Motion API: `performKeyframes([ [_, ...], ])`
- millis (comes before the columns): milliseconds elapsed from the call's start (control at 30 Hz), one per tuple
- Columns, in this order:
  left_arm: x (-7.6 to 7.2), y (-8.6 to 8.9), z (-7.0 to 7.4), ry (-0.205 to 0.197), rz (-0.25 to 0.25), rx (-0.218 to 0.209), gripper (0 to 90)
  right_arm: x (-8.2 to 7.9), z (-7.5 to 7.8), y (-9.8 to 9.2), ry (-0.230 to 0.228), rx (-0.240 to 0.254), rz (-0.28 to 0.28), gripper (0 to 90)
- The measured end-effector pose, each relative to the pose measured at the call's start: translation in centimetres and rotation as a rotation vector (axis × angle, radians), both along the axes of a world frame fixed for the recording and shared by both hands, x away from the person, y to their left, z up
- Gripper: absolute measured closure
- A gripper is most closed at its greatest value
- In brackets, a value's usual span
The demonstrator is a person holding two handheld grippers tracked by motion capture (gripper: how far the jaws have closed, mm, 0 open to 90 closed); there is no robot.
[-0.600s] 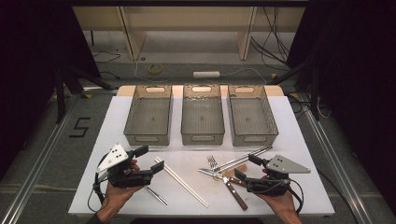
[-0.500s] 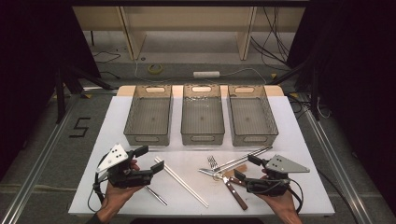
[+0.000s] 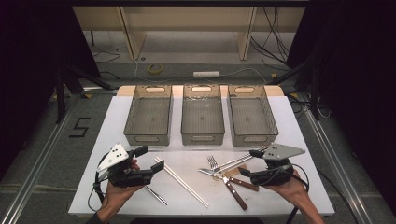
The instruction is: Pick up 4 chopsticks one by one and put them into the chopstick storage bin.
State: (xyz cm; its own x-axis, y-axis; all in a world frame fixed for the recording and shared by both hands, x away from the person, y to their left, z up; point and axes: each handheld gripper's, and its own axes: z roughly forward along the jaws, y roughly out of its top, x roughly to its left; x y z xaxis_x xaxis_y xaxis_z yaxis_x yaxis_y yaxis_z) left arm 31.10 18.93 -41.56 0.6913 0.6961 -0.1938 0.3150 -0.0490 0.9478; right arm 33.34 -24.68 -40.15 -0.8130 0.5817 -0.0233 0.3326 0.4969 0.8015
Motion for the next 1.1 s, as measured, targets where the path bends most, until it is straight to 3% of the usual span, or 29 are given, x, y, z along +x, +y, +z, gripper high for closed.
performKeyframes([
  [33,0.0,0.0,0.0,0.000,-0.001,0.001,15.6,0.0,0.0,0.0,0.000,0.000,0.000,28.4],
  [67,0.0,0.0,0.0,-0.001,0.000,0.002,15.5,0.8,0.6,0.1,0.004,-0.075,0.027,29.6],
  [100,0.0,0.0,0.0,0.001,-0.002,0.006,15.5,0.8,0.6,0.1,0.004,-0.075,0.027,29.6],
  [167,0.0,0.0,0.0,0.000,0.005,0.006,15.6,2.3,1.3,0.2,0.022,-0.164,0.062,31.6],
  [200,0.0,0.0,0.0,0.001,0.007,0.006,15.6,2.3,1.3,0.2,0.022,-0.164,0.062,31.6],
  [300,0.0,0.1,0.0,0.001,0.007,0.004,15.6,3.7,1.7,0.3,0.041,-0.243,0.106,32.9],
  [333,0.0,0.1,0.0,0.001,0.007,0.002,15.6,4.5,1.8,0.3,0.049,-0.299,0.131,34.7],
  [400,0.0,0.1,0.0,0.002,0.007,0.003,15.6,4.9,1.7,0.3,0.056,-0.322,0.138,35.3],
  [500,0.0,0.1,0.0,0.003,0.006,0.005,15.6,5.8,1.3,0.6,0.086,-0.404,0.181,36.1],
  [533,0.0,0.1,0.1,0.003,0.005,0.006,15.5,6.3,0.9,1.1,0.108,-0.456,0.206,37.5],
  [567,0.0,0.1,0.1,0.003,0.005,0.006,15.5,6.3,0.9,1.1,0.108,-0.456,0.206,37.5],
  [700,0.0,0.1,0.0,0.002,0.004,0.005,15.5,7.8,-0.6,1.8,0.139,-0.565,0.246,43.0],
  [1100,0.0,0.0,0.1,0.001,-0.002,0.005,15.6,9.9,-3.0,2.5,0.192,-0.656,0.273,55.8],
])
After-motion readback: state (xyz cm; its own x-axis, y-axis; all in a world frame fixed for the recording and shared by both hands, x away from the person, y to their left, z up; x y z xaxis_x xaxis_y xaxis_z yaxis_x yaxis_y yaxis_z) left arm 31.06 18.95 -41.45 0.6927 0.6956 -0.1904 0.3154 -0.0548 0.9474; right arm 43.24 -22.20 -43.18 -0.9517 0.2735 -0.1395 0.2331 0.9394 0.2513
